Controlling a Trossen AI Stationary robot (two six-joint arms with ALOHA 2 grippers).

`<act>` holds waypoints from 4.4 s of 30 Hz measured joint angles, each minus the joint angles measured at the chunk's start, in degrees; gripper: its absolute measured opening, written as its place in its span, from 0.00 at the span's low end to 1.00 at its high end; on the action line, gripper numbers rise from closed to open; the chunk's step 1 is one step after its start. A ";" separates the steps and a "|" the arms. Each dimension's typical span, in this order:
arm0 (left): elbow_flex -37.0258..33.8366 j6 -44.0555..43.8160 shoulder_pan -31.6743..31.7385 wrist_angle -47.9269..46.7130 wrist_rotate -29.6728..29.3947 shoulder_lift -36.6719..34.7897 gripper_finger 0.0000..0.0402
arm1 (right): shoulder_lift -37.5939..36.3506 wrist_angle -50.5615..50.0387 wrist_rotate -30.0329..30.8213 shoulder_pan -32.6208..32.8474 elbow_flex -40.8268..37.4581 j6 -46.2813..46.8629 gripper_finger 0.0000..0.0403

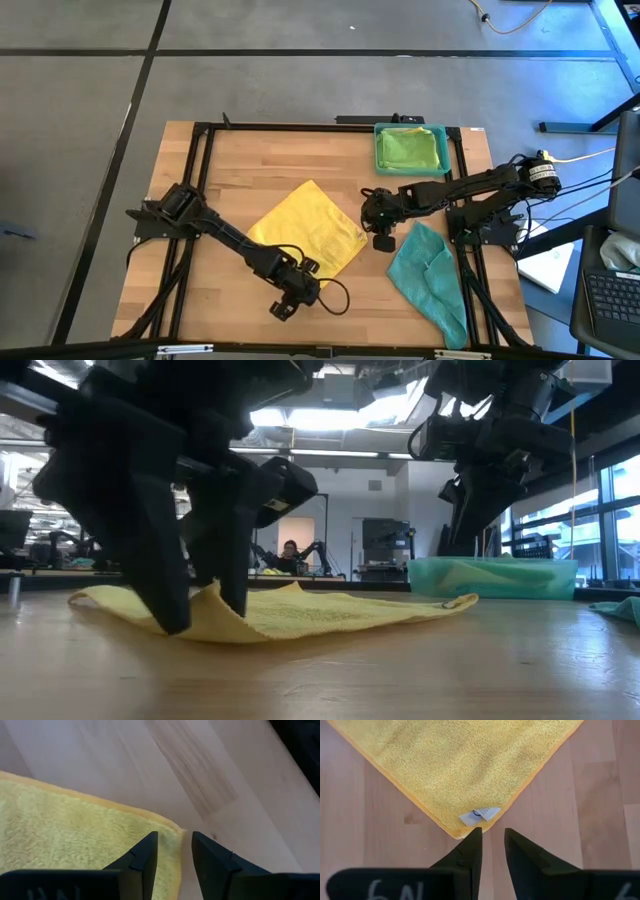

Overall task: Fold microfiber towels
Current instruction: Fold the yellow microfiber cloth

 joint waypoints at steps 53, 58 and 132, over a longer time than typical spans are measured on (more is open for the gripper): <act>3.26 -16.23 -3.78 -4.54 -8.30 1.76 0.41 | 0.00 0.01 -6.58 3.63 0.00 -1.37 0.21; 3.34 -16.32 -3.43 -2.37 -13.34 2.20 0.41 | 0.00 0.01 -6.50 5.23 0.00 0.02 0.21; 19.72 -77.87 -7.34 -48.81 -15.25 -1.01 0.00 | 15.04 22.57 -3.32 13.68 0.02 -21.46 0.69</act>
